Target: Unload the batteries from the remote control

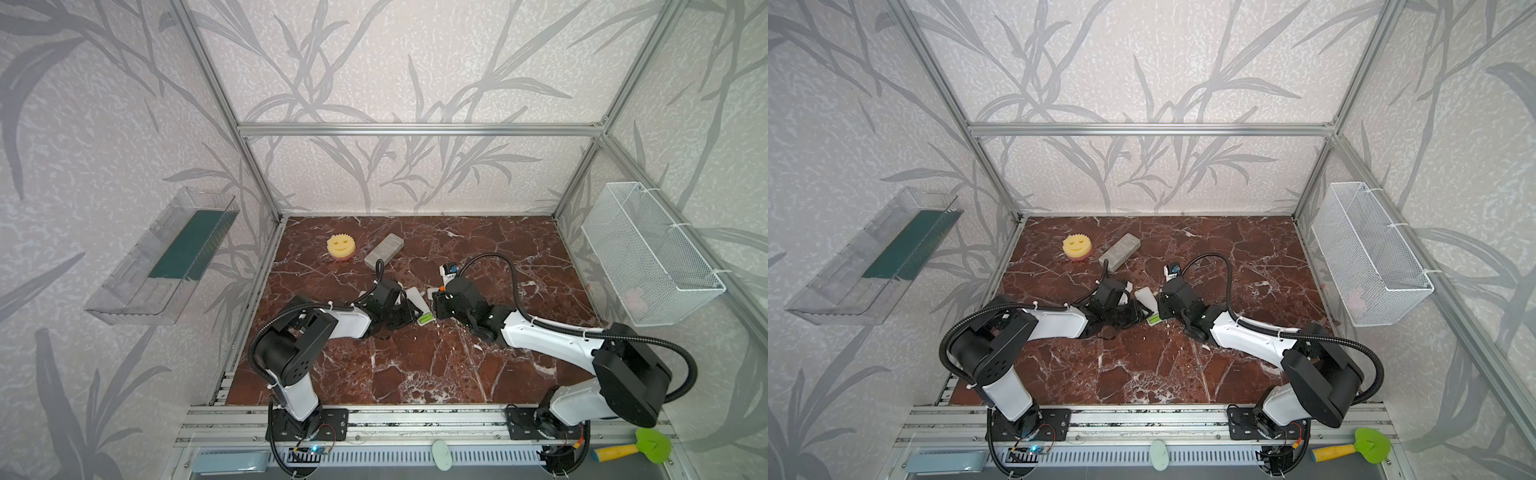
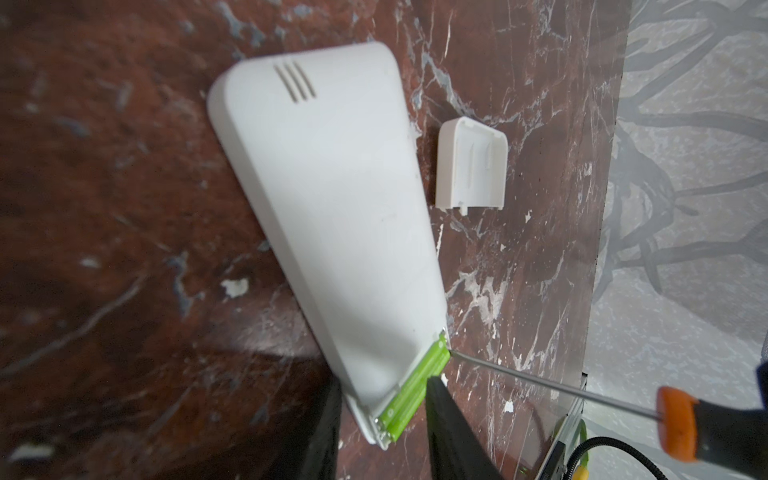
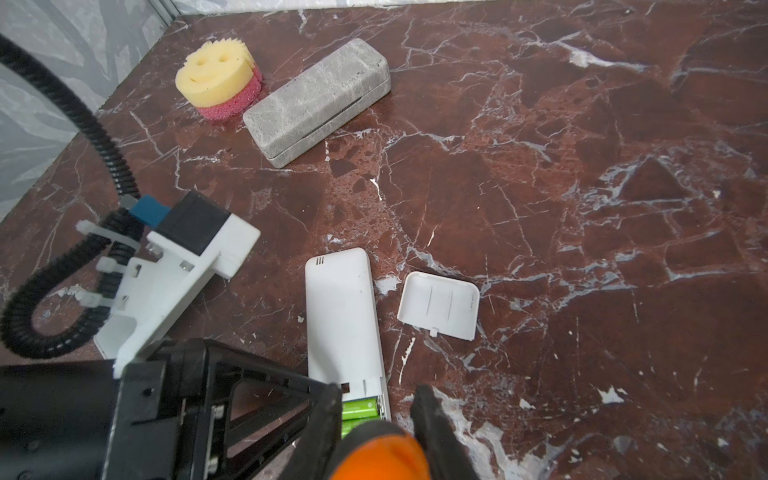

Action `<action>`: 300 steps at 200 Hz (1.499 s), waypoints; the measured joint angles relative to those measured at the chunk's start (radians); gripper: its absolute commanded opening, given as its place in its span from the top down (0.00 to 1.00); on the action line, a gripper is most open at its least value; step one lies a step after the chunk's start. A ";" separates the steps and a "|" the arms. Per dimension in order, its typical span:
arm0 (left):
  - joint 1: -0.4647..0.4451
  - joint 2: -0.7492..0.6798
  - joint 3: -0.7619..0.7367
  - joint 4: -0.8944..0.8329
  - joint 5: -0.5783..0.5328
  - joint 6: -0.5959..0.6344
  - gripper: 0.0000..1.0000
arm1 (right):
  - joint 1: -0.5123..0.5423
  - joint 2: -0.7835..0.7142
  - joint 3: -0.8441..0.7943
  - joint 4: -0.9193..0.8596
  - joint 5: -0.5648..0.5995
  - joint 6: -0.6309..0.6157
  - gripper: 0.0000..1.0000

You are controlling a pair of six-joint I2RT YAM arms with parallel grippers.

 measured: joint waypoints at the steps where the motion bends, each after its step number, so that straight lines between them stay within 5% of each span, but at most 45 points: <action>1: -0.001 0.000 0.000 0.001 -0.001 -0.001 0.64 | 0.000 0.000 0.000 0.000 0.000 0.001 1.00; 195: -0.025 0.063 -0.052 0.218 -0.012 -0.135 0.74 | -0.171 0.007 -0.182 0.238 -0.202 0.383 1.00; 300: -0.032 0.048 -0.068 0.204 0.028 -0.139 0.76 | -0.175 -0.020 -0.177 0.183 -0.160 0.346 1.00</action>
